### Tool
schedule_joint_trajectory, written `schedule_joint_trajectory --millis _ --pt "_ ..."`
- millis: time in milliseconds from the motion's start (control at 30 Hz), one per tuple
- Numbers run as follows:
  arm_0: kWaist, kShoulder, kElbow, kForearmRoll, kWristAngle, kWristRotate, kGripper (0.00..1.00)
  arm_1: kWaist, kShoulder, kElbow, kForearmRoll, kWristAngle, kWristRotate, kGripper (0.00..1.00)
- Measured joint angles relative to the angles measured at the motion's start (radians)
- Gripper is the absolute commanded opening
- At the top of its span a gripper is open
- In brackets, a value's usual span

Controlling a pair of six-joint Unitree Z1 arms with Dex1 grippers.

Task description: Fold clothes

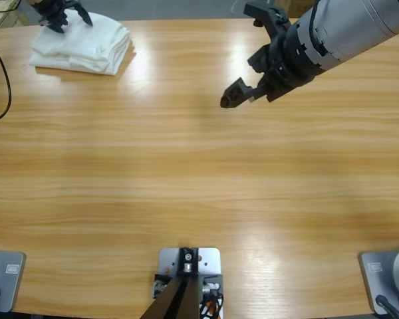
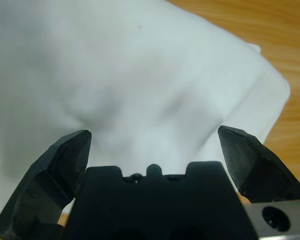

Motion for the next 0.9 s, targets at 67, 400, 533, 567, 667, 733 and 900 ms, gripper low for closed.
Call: schedule_joint_trajectory --millis 67,400,533,567,667,733,900 --pt "0.003 -0.015 -0.009 0.058 0.0 0.0 0.997 0.0 -0.008 0.0 0.0 0.0 -0.005 1.0" --pt "0.018 -0.542 0.409 0.168 0.031 0.031 1.0 -0.003 -0.099 -0.109 0.311 -0.107 -0.003 1.0" --pt "0.034 -0.79 0.753 0.094 0.029 0.046 1.0 -0.005 -0.169 -0.108 0.39 -0.107 0.017 1.0" --pt "0.033 -0.846 0.821 0.079 0.024 0.055 1.0 -0.005 -0.182 -0.108 0.412 -0.107 0.02 1.0" --pt "-0.002 -1.026 1.015 0.025 0.001 0.093 1.0 -0.006 -0.226 -0.096 0.454 -0.119 0.035 1.0" --pt "-0.022 -1.144 1.158 -0.03 -0.02 0.115 1.0 -0.006 -0.257 -0.047 0.457 -0.17 0.056 1.0" --pt "-0.034 -1.347 1.491 -0.181 -0.075 0.137 1.0 -0.007 -0.334 0.191 0.346 -0.375 0.108 1.0"
